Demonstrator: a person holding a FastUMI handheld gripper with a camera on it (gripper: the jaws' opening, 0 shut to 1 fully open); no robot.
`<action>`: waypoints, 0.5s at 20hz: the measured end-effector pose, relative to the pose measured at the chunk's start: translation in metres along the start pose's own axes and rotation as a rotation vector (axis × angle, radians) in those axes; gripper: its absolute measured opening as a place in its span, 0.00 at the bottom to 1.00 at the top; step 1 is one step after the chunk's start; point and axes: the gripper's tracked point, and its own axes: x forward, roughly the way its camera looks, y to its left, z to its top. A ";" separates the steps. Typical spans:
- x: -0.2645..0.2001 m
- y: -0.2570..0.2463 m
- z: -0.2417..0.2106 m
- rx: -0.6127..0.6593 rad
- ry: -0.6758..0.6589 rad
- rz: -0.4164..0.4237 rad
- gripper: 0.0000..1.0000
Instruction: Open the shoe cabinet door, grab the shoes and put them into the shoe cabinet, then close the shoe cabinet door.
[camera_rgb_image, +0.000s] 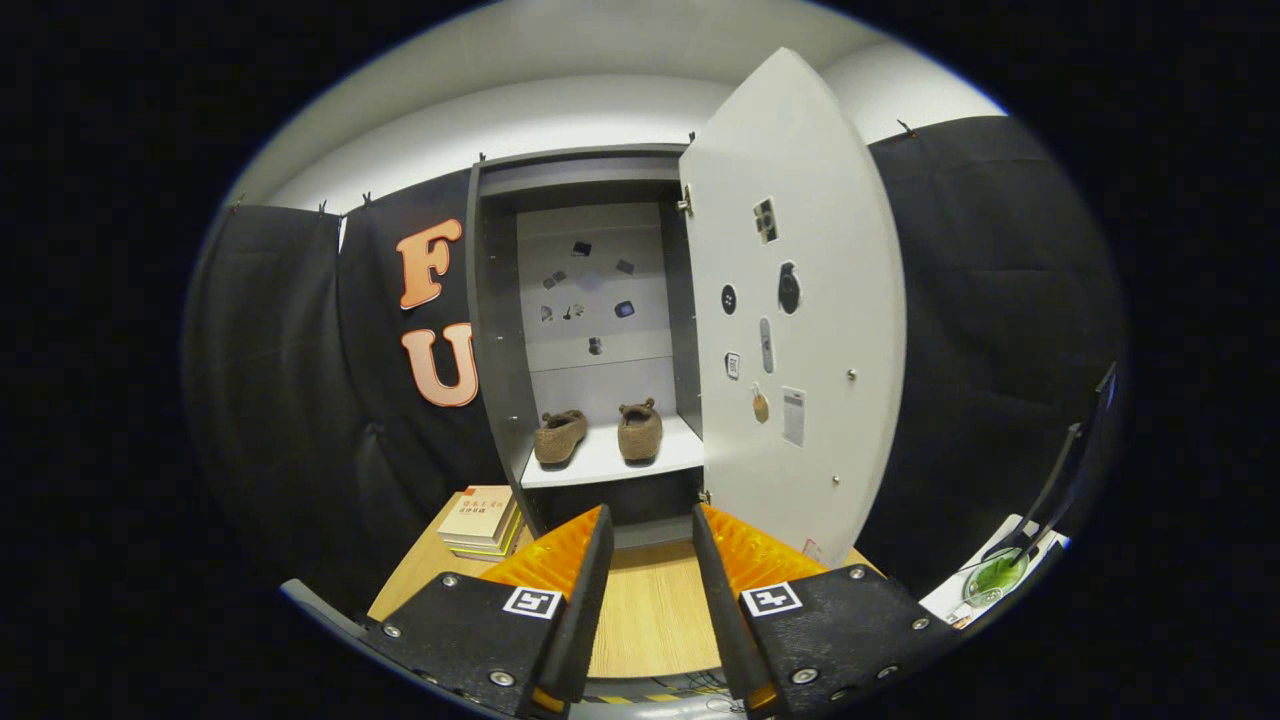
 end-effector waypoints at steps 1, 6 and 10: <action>-0.005 -0.008 0.001 -0.004 -0.006 0.002 0.54; -0.027 -0.040 0.009 -0.033 -0.034 0.037 0.58; -0.034 -0.061 0.014 -0.052 -0.050 0.061 0.62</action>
